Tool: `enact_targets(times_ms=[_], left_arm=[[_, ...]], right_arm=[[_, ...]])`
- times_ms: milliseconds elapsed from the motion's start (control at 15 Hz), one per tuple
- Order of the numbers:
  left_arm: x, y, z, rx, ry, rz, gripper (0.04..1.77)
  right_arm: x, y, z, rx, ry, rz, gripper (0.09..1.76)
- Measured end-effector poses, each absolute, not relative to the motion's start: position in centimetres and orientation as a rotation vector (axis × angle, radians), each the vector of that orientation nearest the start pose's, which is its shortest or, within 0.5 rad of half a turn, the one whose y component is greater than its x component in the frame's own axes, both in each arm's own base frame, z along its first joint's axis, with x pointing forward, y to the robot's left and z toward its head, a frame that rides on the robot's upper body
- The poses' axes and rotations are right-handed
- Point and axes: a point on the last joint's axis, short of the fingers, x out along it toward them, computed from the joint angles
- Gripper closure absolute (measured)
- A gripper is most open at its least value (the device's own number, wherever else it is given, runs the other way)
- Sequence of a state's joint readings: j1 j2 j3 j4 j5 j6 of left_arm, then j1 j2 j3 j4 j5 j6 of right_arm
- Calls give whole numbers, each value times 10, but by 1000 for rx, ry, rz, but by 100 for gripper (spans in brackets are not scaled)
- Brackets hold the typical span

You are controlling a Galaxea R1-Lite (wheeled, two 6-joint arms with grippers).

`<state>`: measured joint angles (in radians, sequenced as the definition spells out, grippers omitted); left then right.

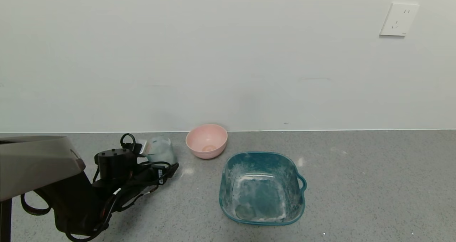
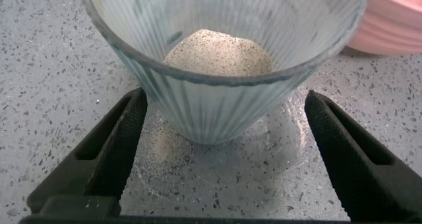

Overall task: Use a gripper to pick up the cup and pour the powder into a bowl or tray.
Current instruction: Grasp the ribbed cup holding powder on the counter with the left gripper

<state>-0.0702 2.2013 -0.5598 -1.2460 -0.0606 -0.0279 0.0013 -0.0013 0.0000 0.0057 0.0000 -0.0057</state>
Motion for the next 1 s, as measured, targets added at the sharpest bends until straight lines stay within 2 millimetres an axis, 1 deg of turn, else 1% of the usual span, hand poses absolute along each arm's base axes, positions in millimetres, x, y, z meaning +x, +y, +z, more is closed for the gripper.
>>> enact_targets(times_ms=[267,467,1000], left_arm=[[339,-25,23,-23,306,-111,9],[339,-26,16,-21,316,-105,9],[343,-26,13,-20,301,-98,9]], right_arm=[[-23,0,75,-5,4,1,14],[-23,0,75,-6,4,1,14],[-23,0,75,-7,4,1,14]])
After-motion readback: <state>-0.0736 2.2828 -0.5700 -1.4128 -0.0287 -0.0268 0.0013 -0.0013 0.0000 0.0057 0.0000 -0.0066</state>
